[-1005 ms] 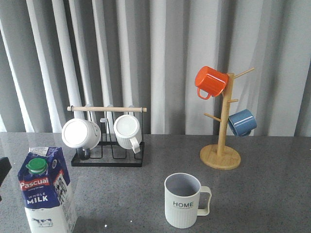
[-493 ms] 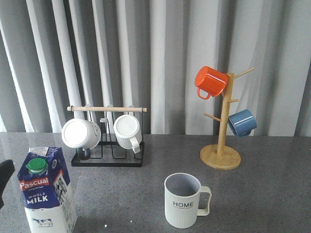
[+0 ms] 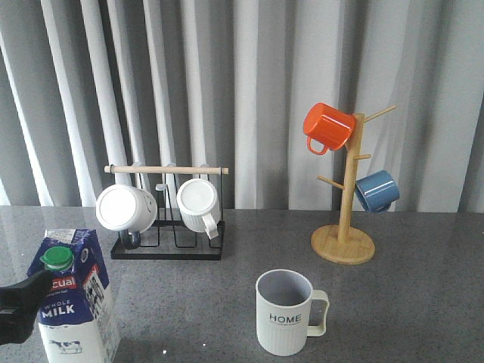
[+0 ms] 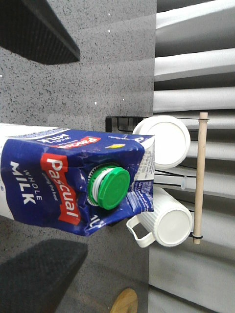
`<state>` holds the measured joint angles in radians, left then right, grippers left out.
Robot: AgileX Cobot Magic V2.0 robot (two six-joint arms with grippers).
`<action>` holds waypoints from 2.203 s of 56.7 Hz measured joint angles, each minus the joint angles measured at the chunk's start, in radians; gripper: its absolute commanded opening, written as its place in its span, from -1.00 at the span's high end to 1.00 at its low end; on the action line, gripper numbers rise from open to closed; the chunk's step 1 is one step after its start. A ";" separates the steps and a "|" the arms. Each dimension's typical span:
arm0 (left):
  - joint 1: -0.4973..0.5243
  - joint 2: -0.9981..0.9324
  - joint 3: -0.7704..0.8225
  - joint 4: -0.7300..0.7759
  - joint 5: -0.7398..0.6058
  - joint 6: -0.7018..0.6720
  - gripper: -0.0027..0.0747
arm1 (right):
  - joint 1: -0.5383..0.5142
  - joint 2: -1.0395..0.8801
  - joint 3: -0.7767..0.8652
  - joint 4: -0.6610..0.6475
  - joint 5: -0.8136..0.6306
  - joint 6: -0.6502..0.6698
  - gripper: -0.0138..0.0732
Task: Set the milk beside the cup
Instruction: 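Close the left gripper around the Pascual milk carton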
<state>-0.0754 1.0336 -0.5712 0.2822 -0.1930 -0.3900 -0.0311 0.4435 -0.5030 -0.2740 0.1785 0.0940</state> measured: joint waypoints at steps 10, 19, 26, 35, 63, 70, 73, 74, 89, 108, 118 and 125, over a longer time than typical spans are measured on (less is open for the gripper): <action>-0.013 0.000 0.025 0.007 -0.119 -0.014 -0.65 | 0.000 0.000 0.000 0.000 0.000 0.000 0.70; -0.079 0.000 0.065 0.072 -0.194 -0.017 -0.54 | 0.000 0.000 0.000 0.000 0.000 0.000 0.70; -0.105 0.000 0.074 0.107 -0.230 -0.017 -0.51 | 0.000 0.000 0.000 0.000 0.000 0.000 0.70; -0.109 0.005 0.074 0.109 -0.246 -0.017 -0.51 | 0.000 0.000 0.000 0.000 0.000 0.000 0.70; -0.109 -0.019 0.129 -0.080 -0.260 0.087 -0.51 | 0.000 0.000 0.000 0.000 0.000 0.001 0.70; -0.109 -0.040 0.129 -0.122 -0.262 0.152 -0.51 | 0.000 0.000 0.000 0.000 0.000 0.001 0.70; -0.109 -0.040 0.129 -0.146 -0.256 0.170 -0.51 | 0.000 0.000 0.000 0.000 0.000 0.001 0.70; -0.109 -0.040 0.130 -0.151 -0.254 0.173 -0.51 | 0.000 0.000 0.000 0.000 0.000 0.001 0.70; -0.109 -0.040 0.131 -0.177 -0.240 0.185 -0.51 | 0.000 0.000 0.000 0.000 0.000 0.002 0.70; -0.109 -0.040 0.131 -0.178 -0.240 0.186 -0.51 | 0.000 0.000 0.000 0.000 0.000 0.002 0.70; -0.115 -0.037 0.131 -0.178 -0.240 0.186 -0.51 | 0.000 0.000 0.000 0.000 0.000 0.002 0.70; -0.125 -0.018 0.131 -0.178 -0.241 0.186 -0.51 | 0.000 0.000 0.000 0.000 0.000 0.002 0.70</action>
<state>-0.2003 1.0156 -0.4402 0.1044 -0.4340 -0.2041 -0.0311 0.4435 -0.5030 -0.2740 0.1785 0.0961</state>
